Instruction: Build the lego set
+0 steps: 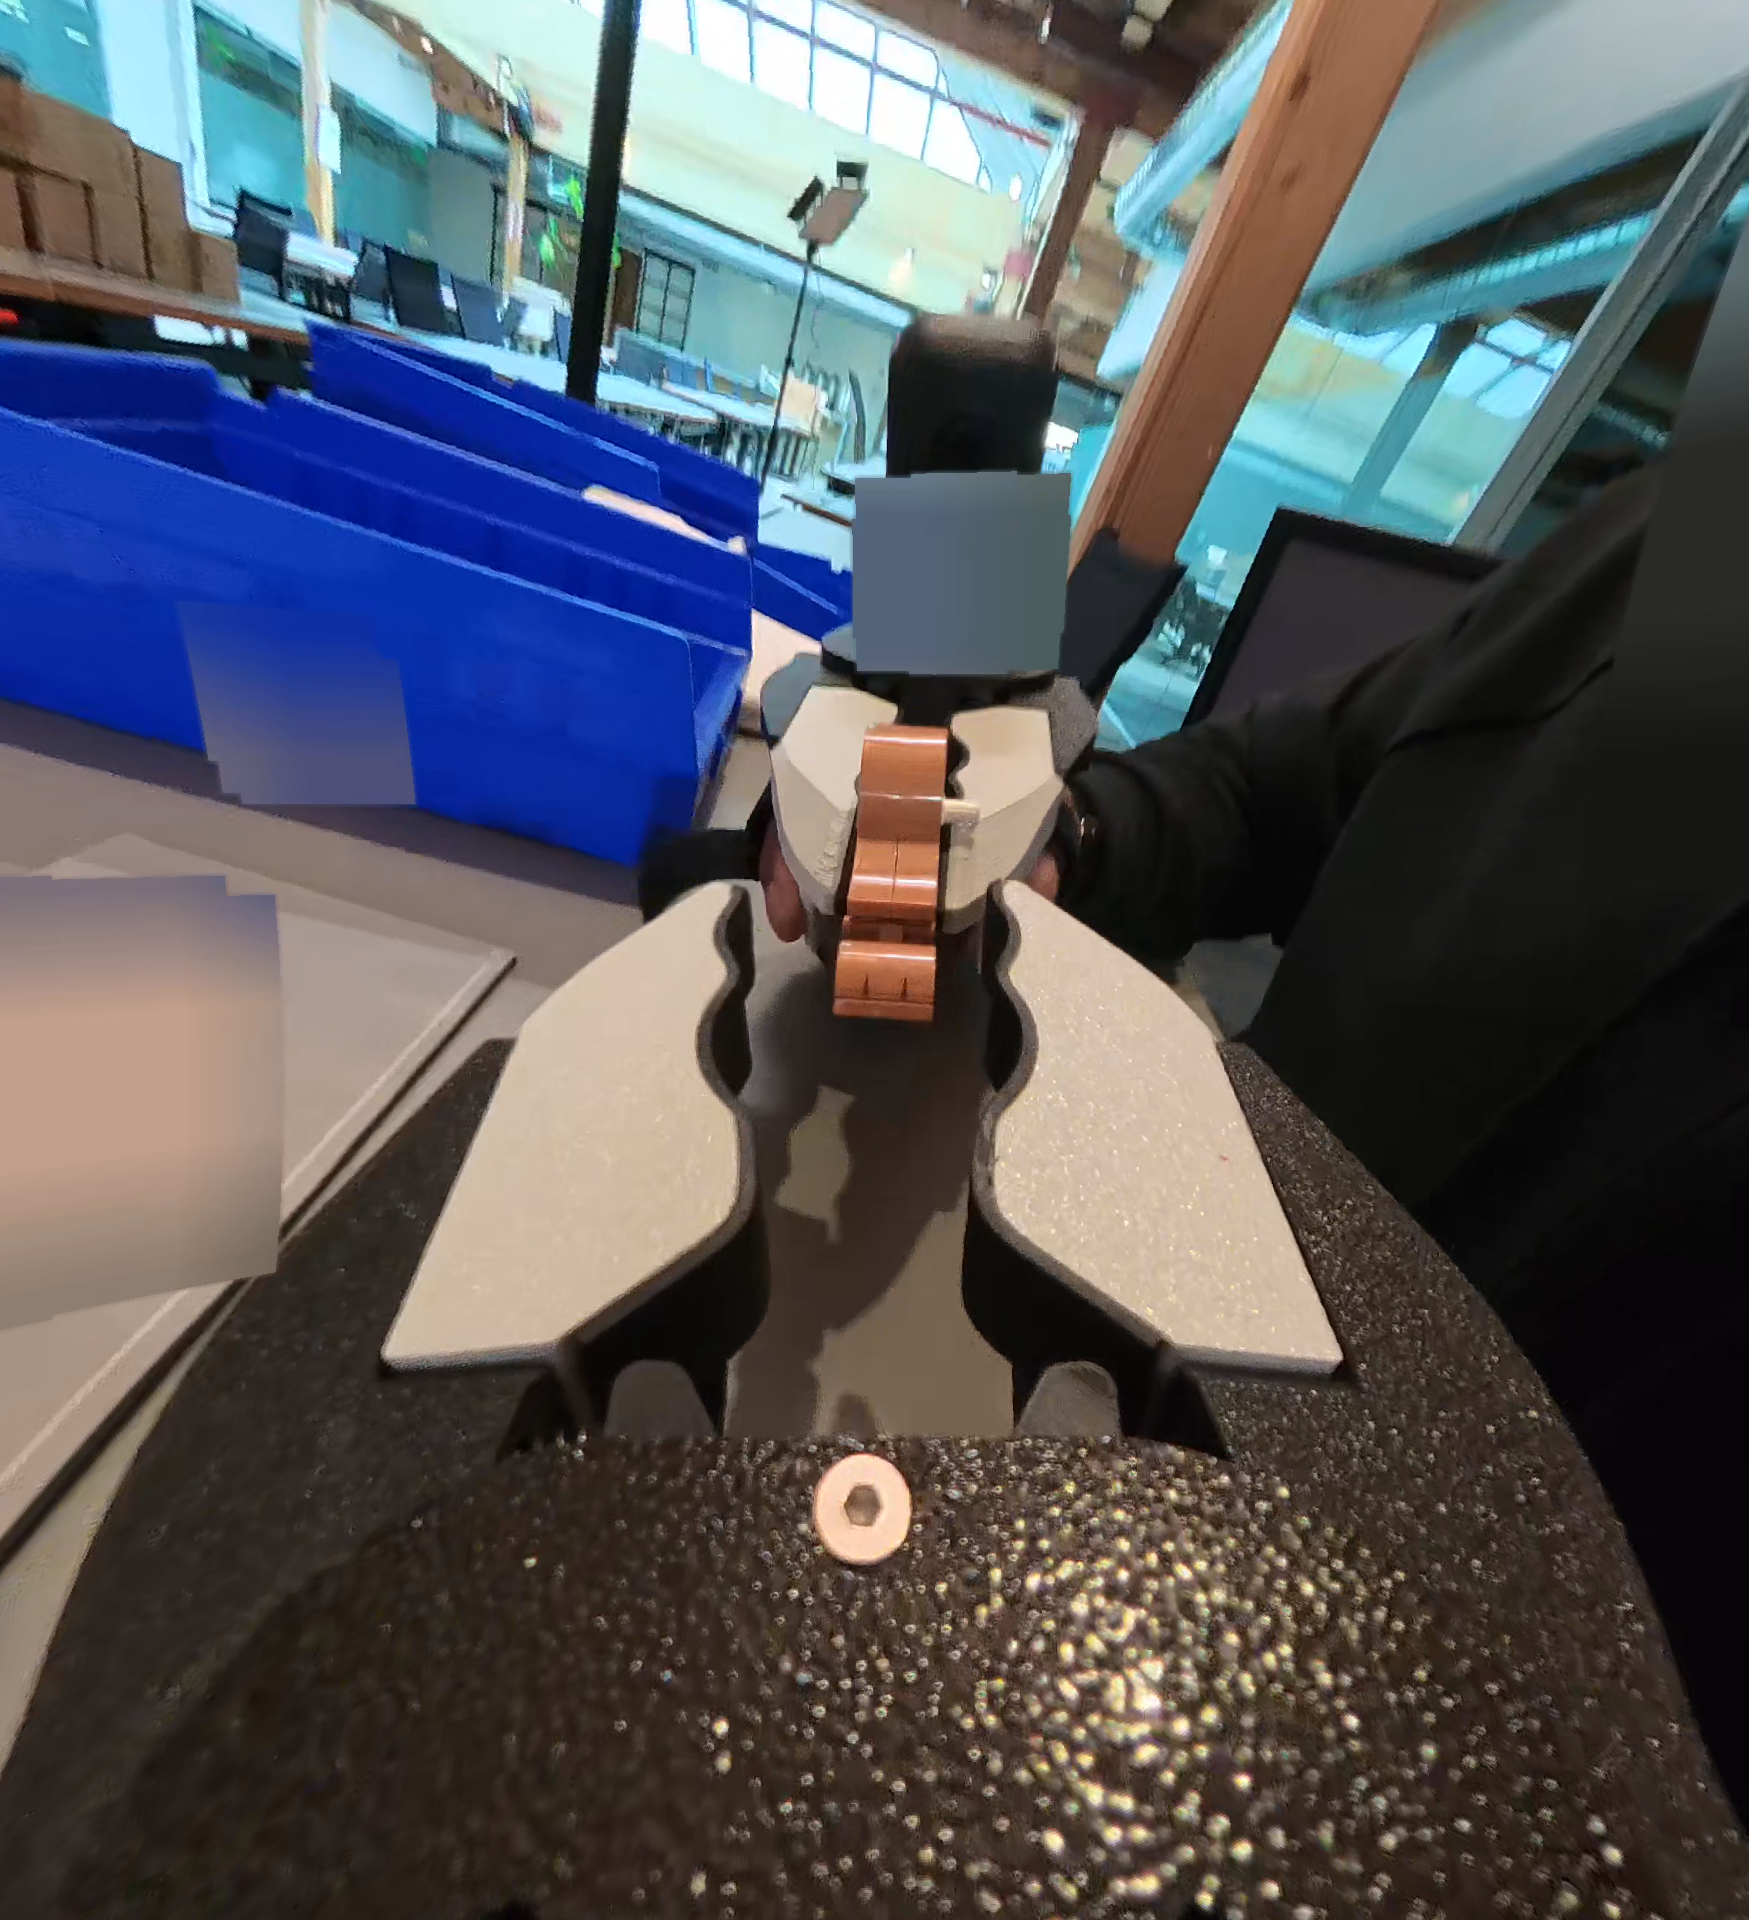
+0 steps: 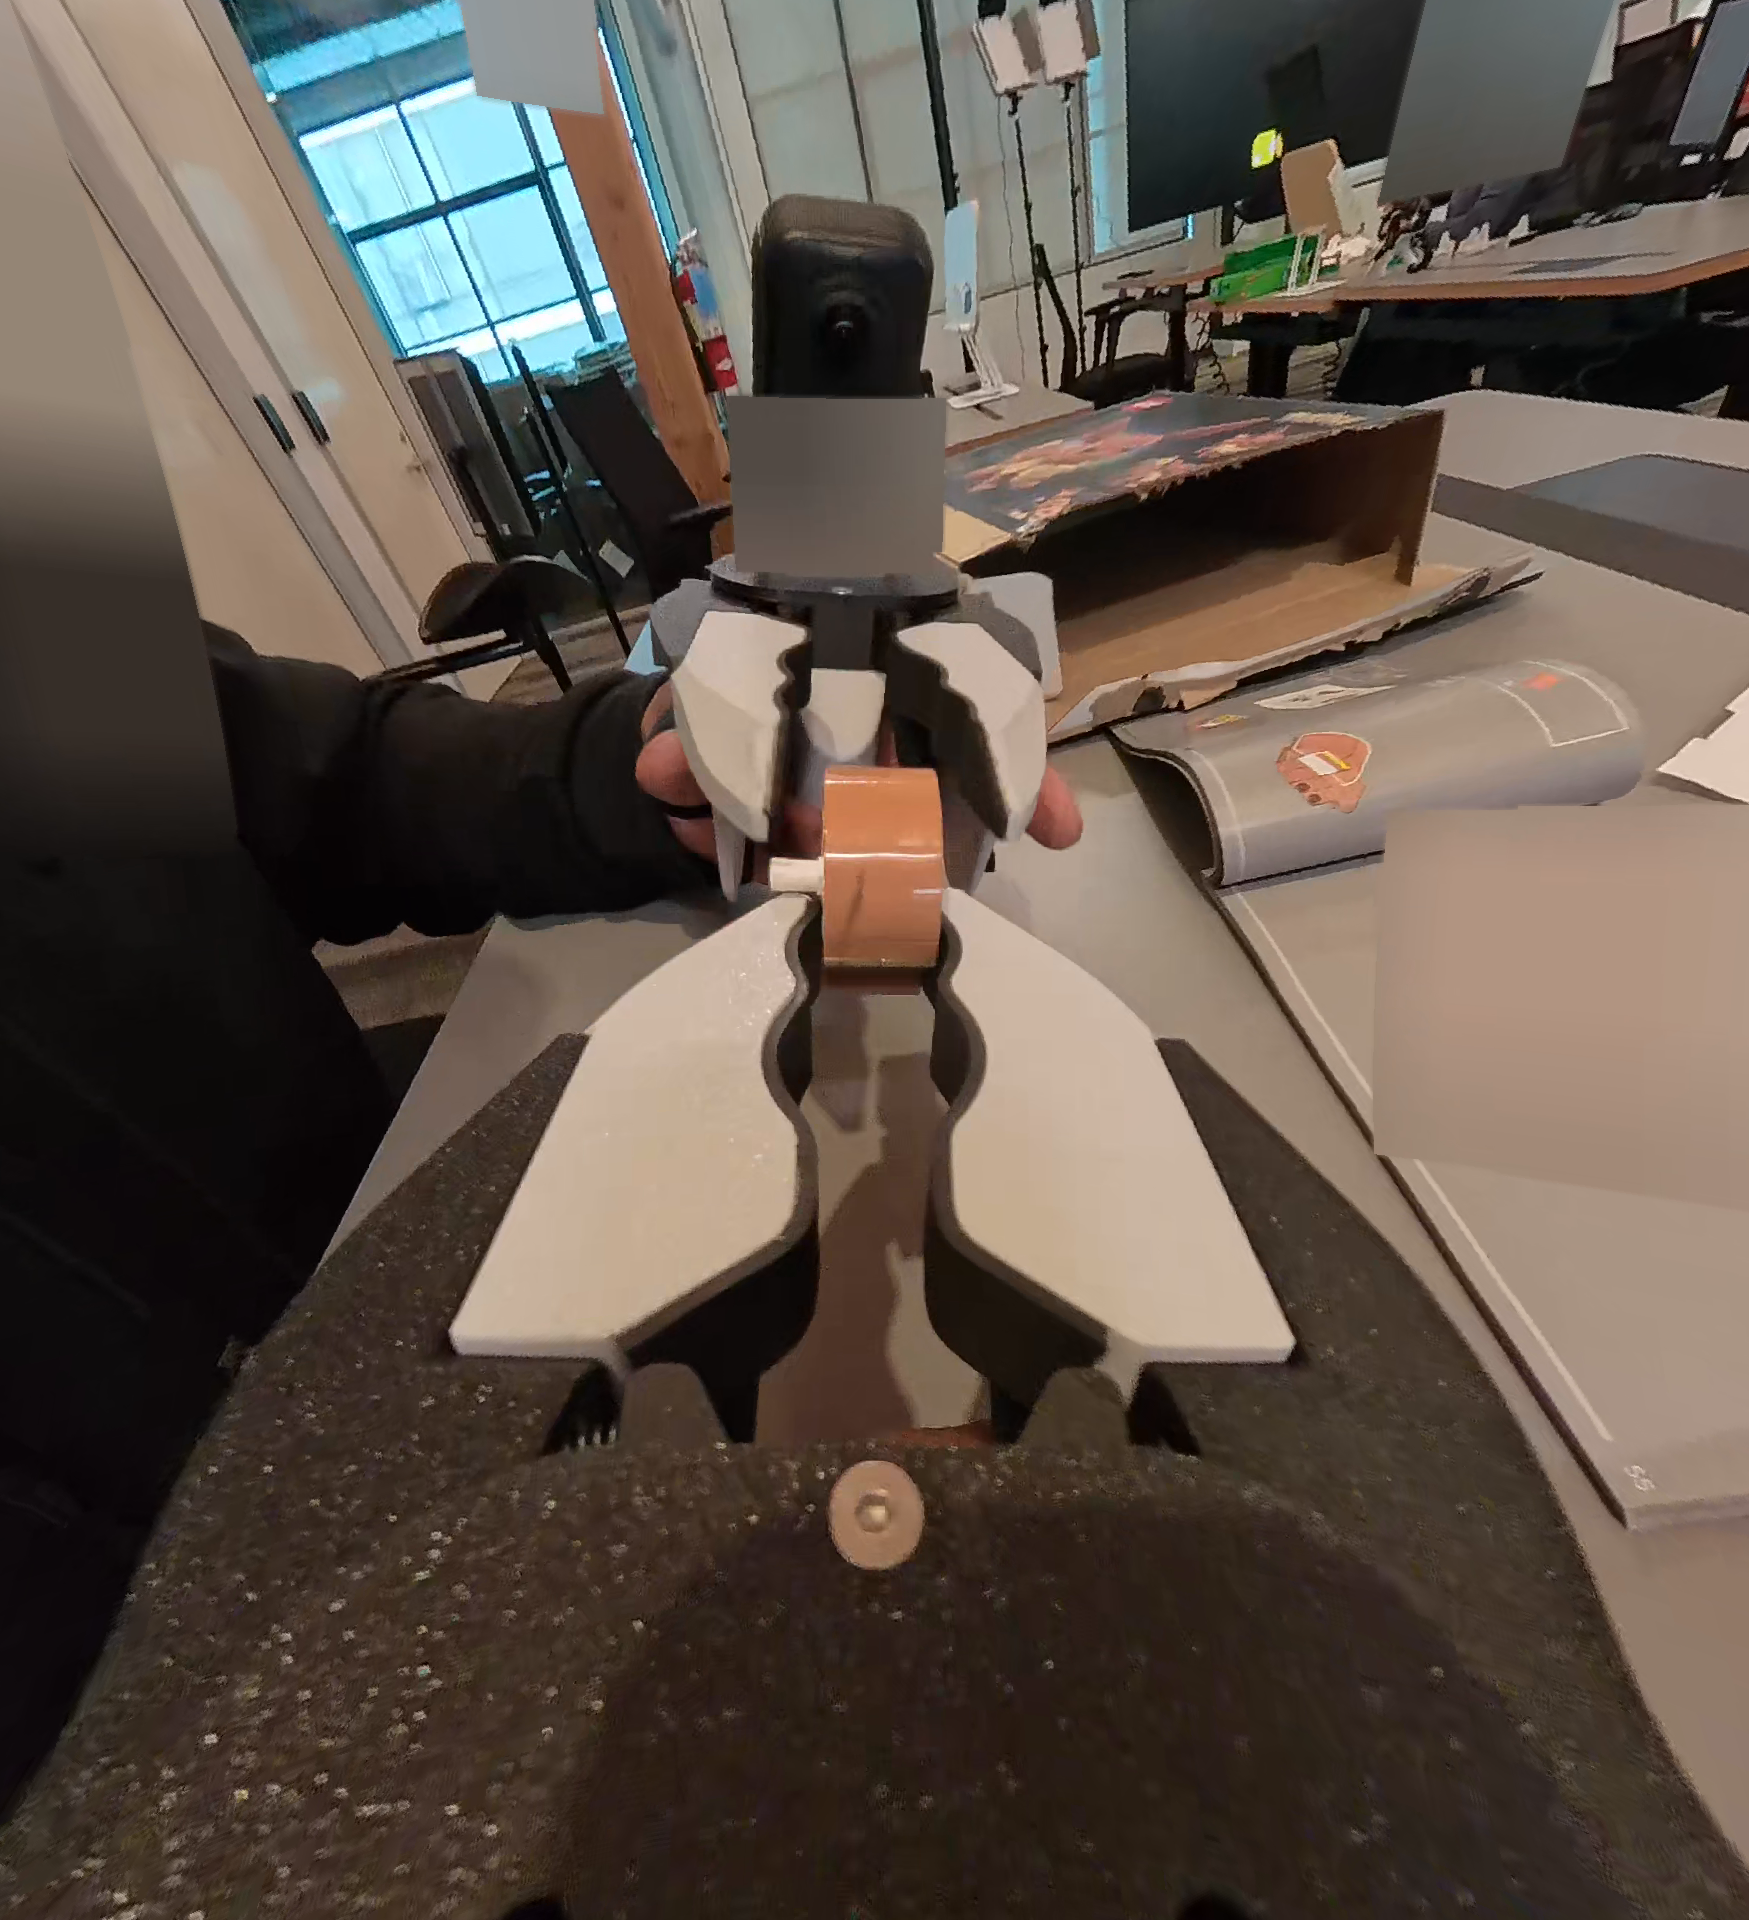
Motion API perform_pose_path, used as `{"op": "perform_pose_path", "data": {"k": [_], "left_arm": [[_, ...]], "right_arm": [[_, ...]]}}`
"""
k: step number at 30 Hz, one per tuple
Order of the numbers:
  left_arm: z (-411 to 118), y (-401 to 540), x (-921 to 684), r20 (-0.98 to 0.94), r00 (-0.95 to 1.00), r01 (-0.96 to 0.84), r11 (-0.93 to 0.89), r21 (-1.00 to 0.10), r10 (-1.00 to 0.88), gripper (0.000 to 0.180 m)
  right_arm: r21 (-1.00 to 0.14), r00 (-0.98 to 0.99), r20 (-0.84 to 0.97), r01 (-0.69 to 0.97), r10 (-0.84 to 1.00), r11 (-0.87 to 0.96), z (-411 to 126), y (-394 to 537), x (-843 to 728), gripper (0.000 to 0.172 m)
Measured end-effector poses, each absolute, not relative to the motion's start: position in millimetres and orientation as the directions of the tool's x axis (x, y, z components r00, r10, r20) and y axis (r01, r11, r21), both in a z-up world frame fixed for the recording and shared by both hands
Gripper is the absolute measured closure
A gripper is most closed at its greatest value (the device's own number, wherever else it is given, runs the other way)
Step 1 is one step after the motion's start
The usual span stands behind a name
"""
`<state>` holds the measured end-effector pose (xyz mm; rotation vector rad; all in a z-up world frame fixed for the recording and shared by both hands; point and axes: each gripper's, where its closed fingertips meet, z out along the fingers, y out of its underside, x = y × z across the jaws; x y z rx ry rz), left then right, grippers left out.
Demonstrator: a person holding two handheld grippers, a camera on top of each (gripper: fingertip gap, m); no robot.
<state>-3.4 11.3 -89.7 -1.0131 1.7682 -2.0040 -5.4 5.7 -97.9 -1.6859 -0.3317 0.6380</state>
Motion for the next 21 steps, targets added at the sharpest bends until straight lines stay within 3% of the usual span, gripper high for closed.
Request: {"op": "perform_pose_path", "data": {"k": [5, 9, 11, 14, 21], "left_arm": [[-100, 1, -6, 0.264, -0.731, -0.244, -0.12, -0.962, -0.629, 0.164], [-115, 2, -7, 0.232, -0.717, -0.292, -0.018, -0.956, -0.658, 0.164], [-124, 2, -7, 0.209, -0.7, -0.317, 0.034, -0.948, -0.682, 0.164], [-134, 2, -6, 0.175, -0.675, -0.343, 0.096, -0.934, -0.717, 0.164], [-153, 2, -2, 0.086, -0.637, -0.384, 0.219, -0.897, -0.766, 0.164]], "right_arm": [[-0.964, 0.81, -0.212, -0.081, 0.547, -0.253, -108, 6, -12, 0.154], [-0.935, 0.817, -0.231, -0.036, 0.528, -0.354, -129, 5, -12, 0.151], [-0.909, 0.824, -0.251, -0.02, 0.508, -0.417, -140, 3, -11, 0.133], [-0.893, 0.848, -0.217, 0.028, 0.483, -0.45, -148, -6, -5, 0.125], [-0.905, 0.908, -0.151, 0.032, 0.39, -0.425, -144, -11, 12, 0.126]]}}
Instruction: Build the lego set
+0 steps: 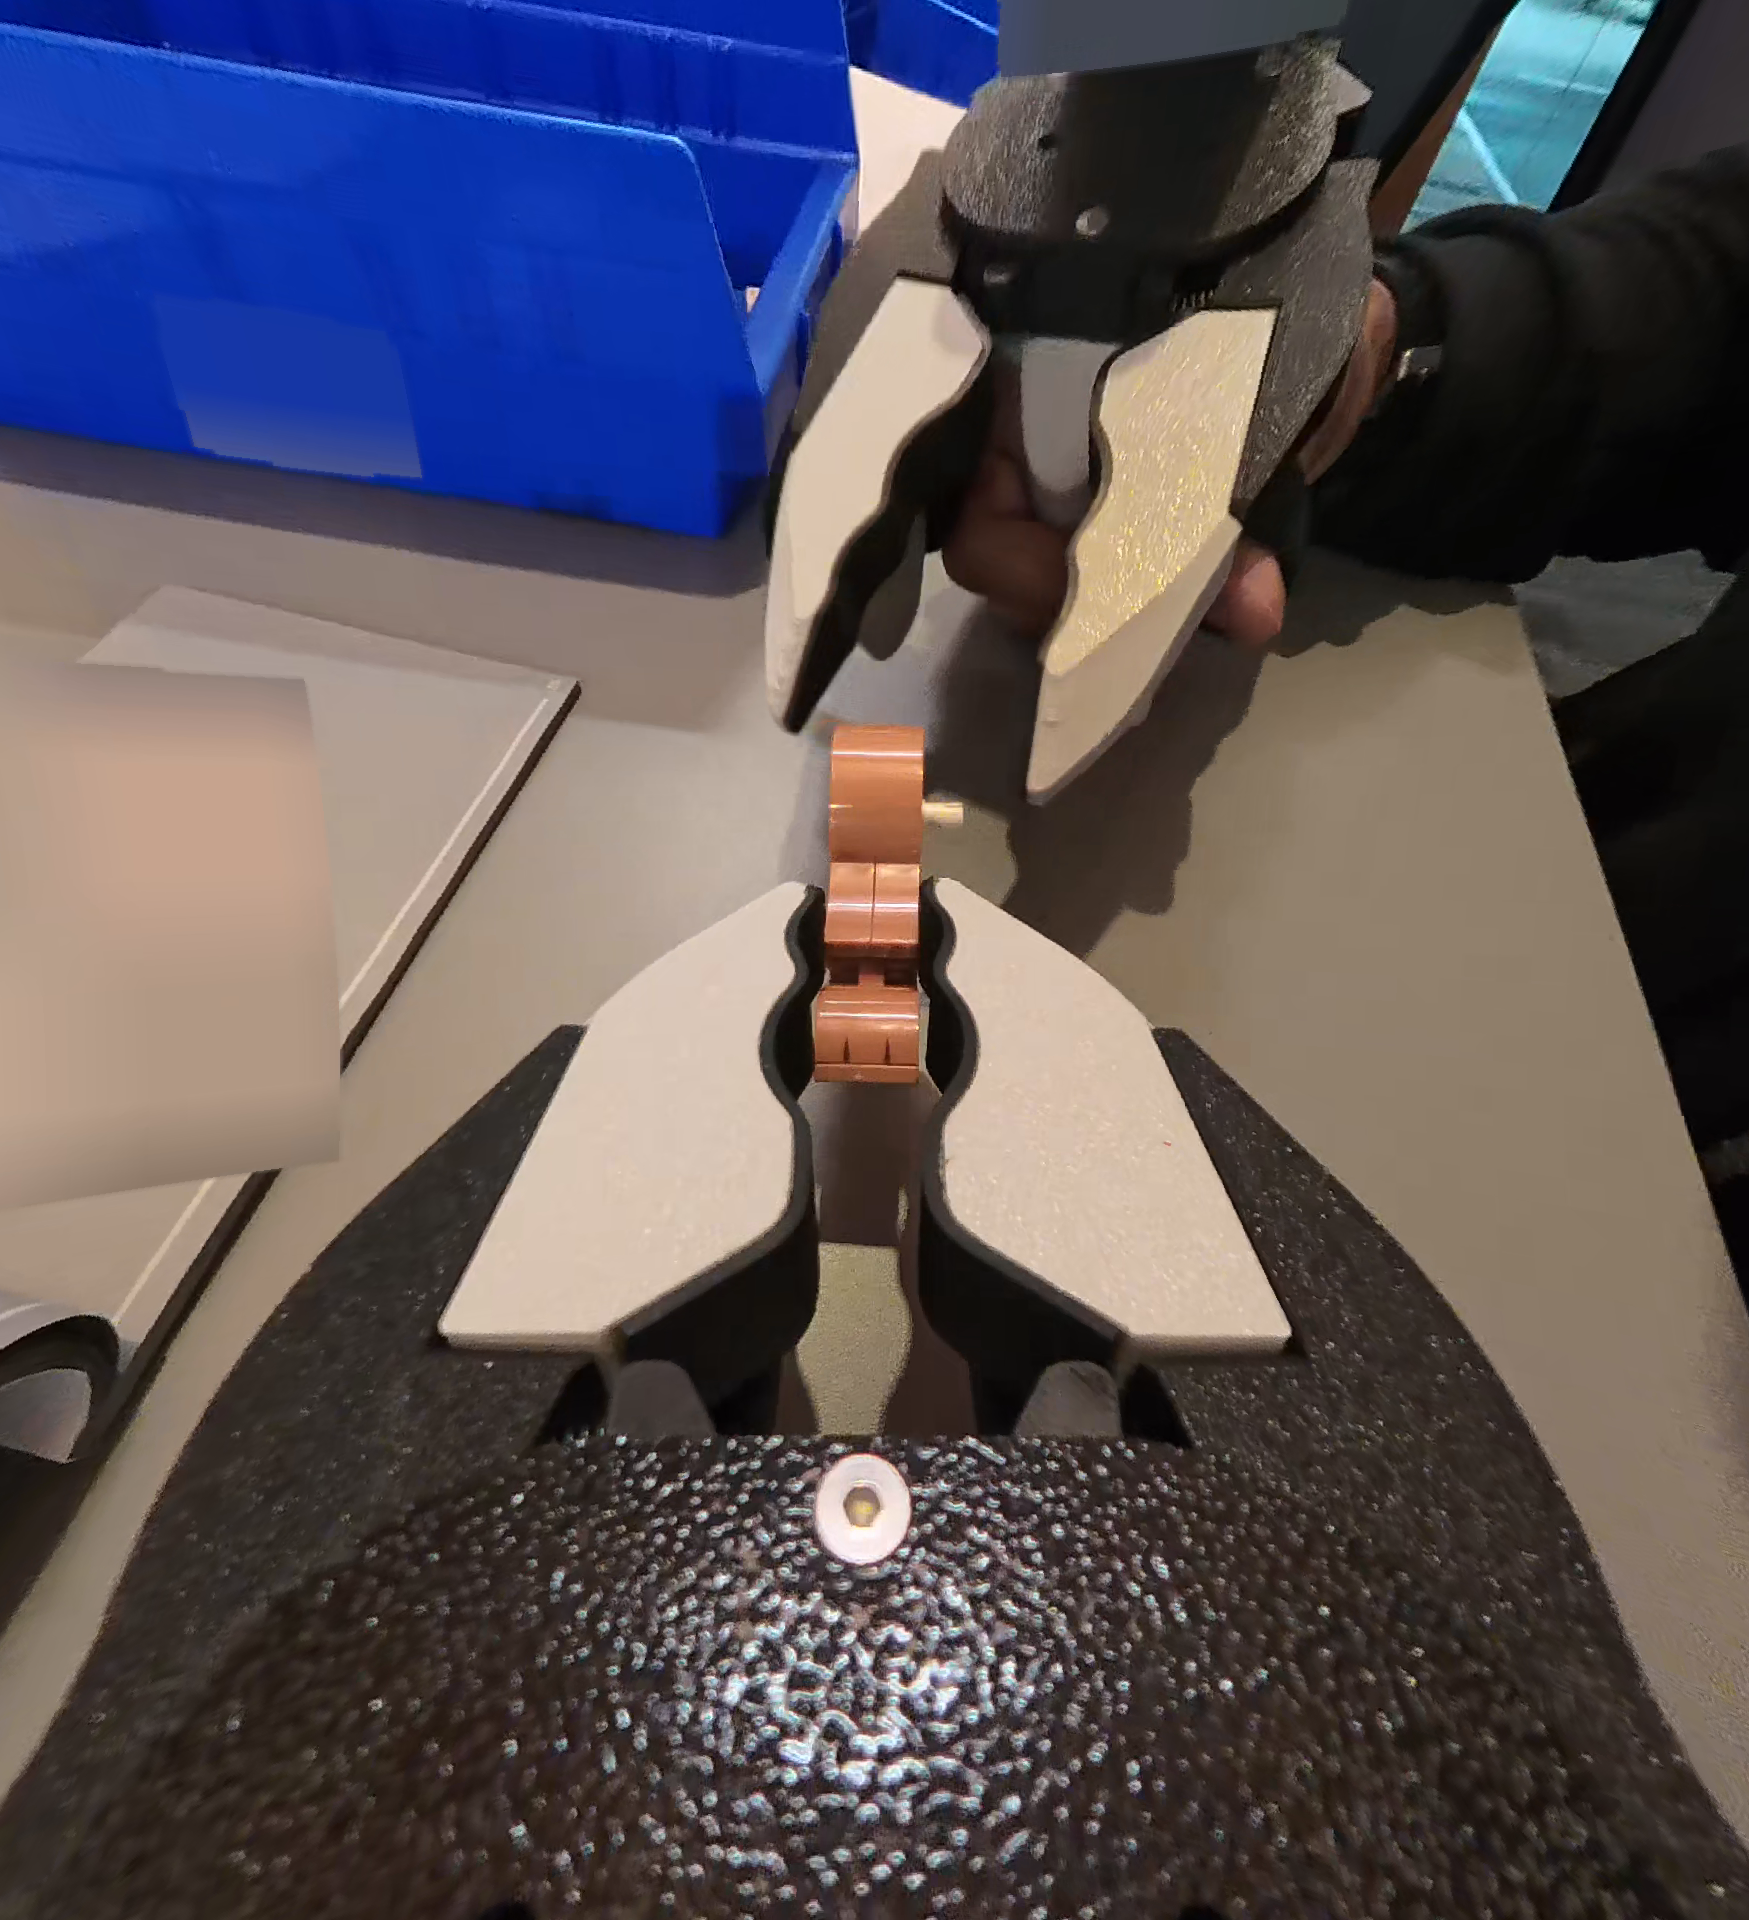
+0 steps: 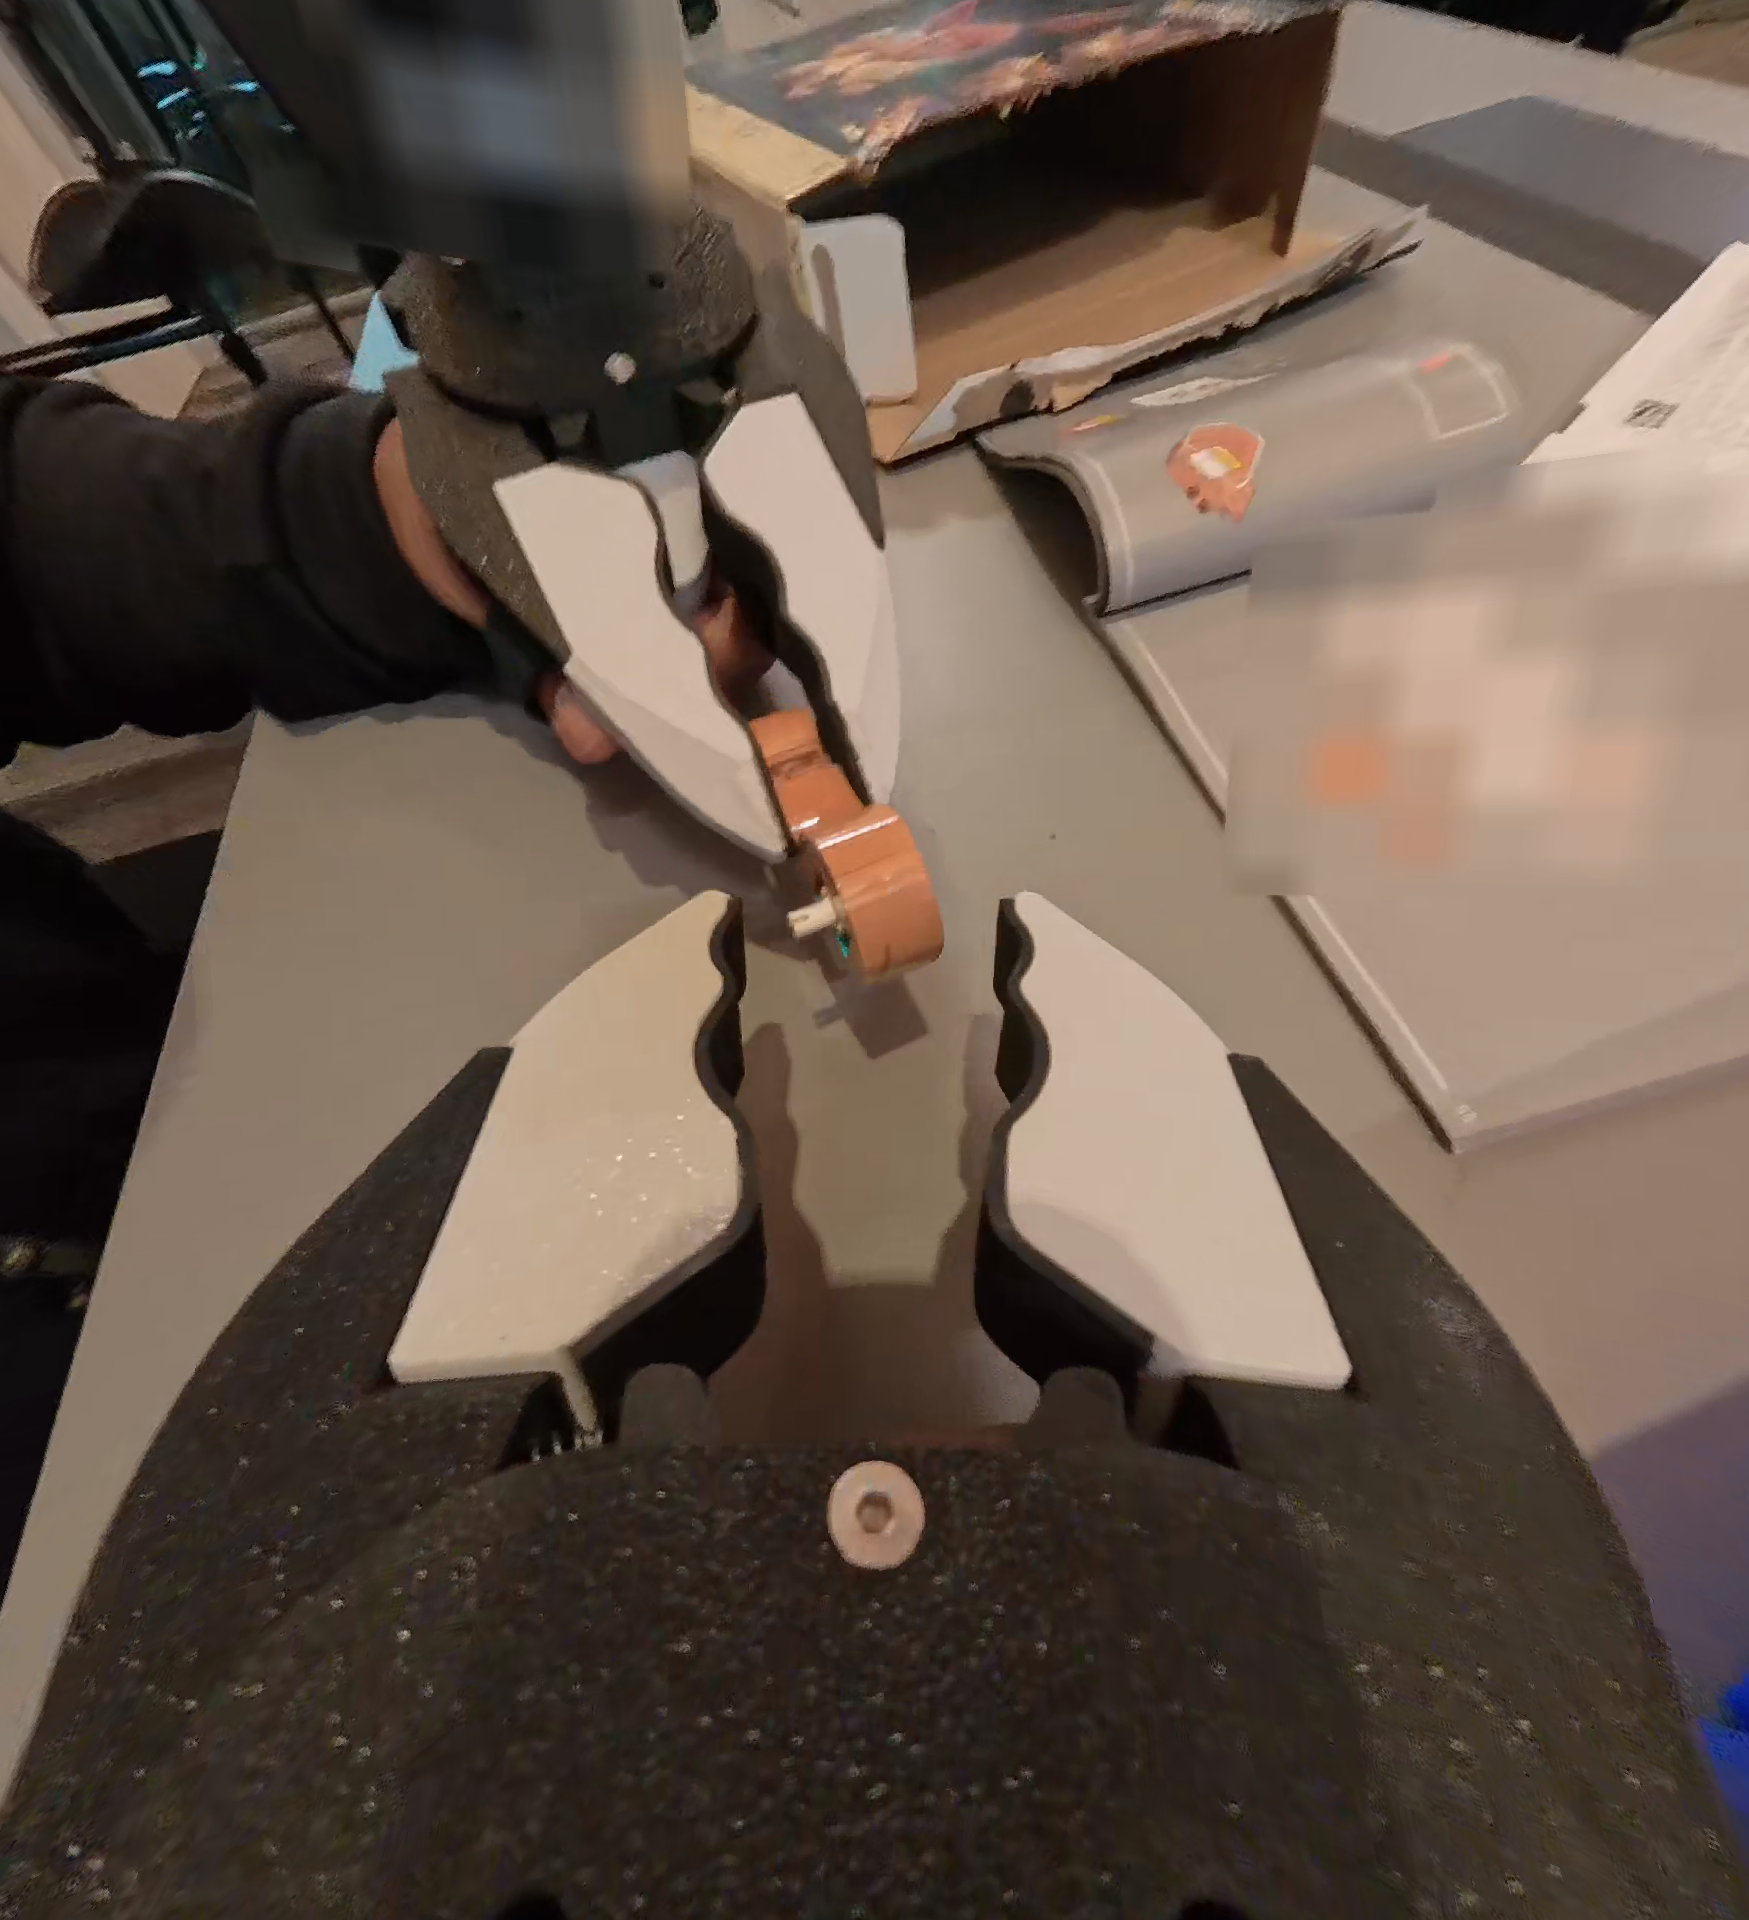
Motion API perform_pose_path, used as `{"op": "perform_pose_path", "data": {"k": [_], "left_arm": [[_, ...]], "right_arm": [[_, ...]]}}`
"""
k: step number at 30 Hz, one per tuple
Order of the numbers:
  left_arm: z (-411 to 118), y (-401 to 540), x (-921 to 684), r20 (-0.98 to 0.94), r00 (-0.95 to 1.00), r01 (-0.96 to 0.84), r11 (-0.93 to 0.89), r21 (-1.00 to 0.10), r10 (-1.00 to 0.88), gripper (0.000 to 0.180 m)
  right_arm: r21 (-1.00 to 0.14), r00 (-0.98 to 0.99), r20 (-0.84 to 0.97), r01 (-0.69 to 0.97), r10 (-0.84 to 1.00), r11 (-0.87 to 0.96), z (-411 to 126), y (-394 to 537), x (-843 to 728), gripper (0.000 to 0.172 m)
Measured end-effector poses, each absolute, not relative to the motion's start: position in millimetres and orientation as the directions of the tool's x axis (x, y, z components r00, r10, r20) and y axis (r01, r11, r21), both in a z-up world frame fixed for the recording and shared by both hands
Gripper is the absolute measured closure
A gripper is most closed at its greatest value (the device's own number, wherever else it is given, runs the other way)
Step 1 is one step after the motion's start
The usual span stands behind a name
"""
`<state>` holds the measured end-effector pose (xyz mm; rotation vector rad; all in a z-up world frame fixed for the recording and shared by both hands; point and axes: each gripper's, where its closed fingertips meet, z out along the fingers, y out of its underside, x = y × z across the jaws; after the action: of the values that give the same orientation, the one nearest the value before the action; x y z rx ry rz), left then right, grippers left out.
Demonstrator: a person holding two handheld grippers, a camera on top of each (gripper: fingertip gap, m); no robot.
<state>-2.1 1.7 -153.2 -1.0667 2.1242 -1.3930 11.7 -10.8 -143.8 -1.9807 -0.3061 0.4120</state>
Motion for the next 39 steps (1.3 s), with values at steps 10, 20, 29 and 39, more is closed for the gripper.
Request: {"op": "perform_pose_path", "data": {"k": [10, 20, 29, 39], "left_arm": [[-165, 2, -8, 0.093, -0.633, -0.442, 0.26, -0.859, -0.768, 0.164], [-171, -1, -8, 0.103, -0.641, -0.468, 0.281, -0.838, -0.761, 0.164], [-186, -8, -14, 0.028, -0.668, -0.477, 0.4, -0.783, -0.744, 0.164], [-184, -15, -20, 0.01, -0.717, -0.432, 0.433, -0.791, -0.697, 0.139]], "right_arm": [[-0.991, 0.981, -0.038, -0.012, 0.192, -0.133, -97, 15, 24, 0.138], [-0.989, 0.989, 0.146, 0.146, -0.005, 0.017, -75, 15, 34, 0.145], [-0.993, 0.993, 0.111, 0.112, 0.035, -0.023, -86, 22, 31, 0.145], [-0.996, 0.994, 0.072, 0.075, 0.08, -0.04, -92, 26, 25, 0.143]]}}
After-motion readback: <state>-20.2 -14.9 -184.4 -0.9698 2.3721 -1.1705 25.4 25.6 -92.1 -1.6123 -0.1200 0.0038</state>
